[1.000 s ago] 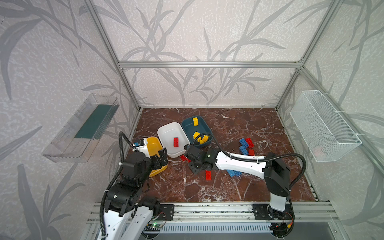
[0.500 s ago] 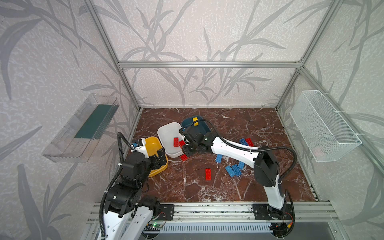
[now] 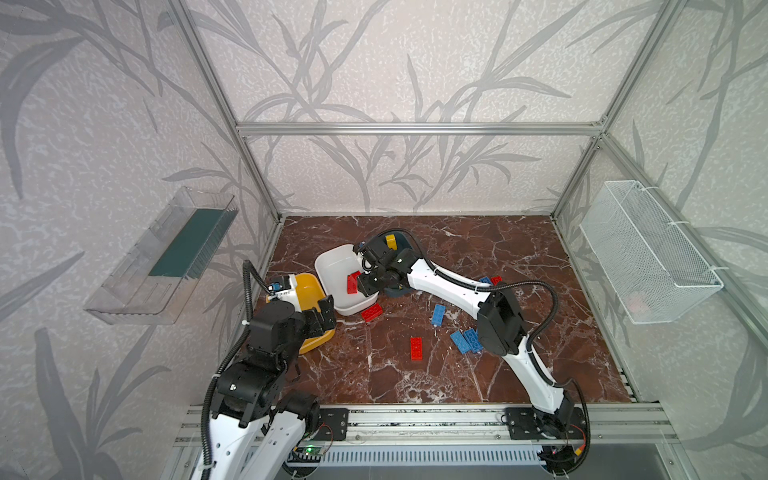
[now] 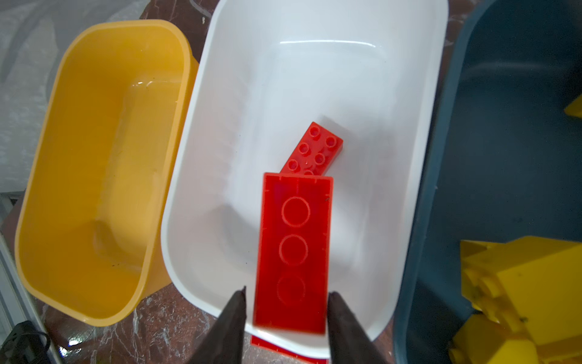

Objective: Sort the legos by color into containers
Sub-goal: 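Release the long red brick into the white tub with the right gripper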

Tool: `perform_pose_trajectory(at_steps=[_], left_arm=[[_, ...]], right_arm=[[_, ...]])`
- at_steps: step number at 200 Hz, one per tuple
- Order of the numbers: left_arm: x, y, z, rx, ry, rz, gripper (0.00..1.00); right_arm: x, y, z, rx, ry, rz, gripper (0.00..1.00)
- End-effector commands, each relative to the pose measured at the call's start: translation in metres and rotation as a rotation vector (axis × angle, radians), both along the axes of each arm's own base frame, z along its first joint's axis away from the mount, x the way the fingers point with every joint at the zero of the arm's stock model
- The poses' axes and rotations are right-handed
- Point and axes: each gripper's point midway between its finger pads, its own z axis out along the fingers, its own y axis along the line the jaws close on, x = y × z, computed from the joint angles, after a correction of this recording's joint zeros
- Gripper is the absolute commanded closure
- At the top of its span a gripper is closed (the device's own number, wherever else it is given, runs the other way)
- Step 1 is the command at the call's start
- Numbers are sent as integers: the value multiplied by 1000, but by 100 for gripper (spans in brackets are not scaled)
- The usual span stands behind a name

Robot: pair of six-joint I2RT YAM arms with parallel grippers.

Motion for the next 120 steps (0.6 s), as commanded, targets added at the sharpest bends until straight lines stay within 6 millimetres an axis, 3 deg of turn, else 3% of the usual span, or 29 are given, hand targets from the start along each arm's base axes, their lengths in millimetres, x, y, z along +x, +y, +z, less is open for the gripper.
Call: perform_pose_trajectory(at_steps=[1, 25, 76, 120], left_arm=[[0, -1, -5, 16, 12, -12, 1], [1, 0, -7, 26, 22, -7, 1], [9, 0, -17, 7, 85, 29, 1], [20, -6, -24, -13, 155, 74, 1]], right_arm=[[-3, -2, 2, -22, 16, 18, 46], [-1, -3, 10, -20, -6, 15, 38], [-3, -20, 47, -5, -78, -10, 33], [-22, -62, 76, 53, -173, -62, 29]])
